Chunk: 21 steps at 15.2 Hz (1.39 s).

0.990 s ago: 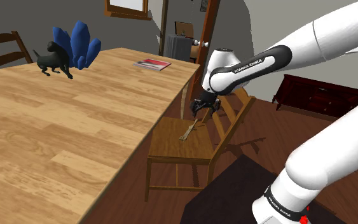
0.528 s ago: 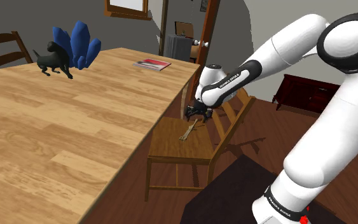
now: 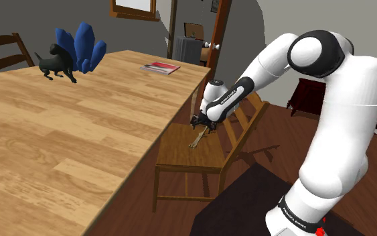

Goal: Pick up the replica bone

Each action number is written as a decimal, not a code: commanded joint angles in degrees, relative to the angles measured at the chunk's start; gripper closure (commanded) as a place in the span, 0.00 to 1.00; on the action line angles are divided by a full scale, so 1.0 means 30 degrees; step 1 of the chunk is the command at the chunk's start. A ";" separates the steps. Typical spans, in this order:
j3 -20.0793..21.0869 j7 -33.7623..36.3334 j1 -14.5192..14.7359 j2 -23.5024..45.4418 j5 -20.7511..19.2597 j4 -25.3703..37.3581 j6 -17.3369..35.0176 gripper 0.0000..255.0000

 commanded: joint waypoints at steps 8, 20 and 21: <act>-0.2283 0.4125 0.0795 0.5732 -0.0126 0.4354 0.2064 0.00; -0.2609 0.4510 0.1046 0.7344 -0.0273 0.4950 0.3086 1.00; -0.2607 0.4510 0.1046 0.7342 -0.0272 0.4953 0.3081 1.00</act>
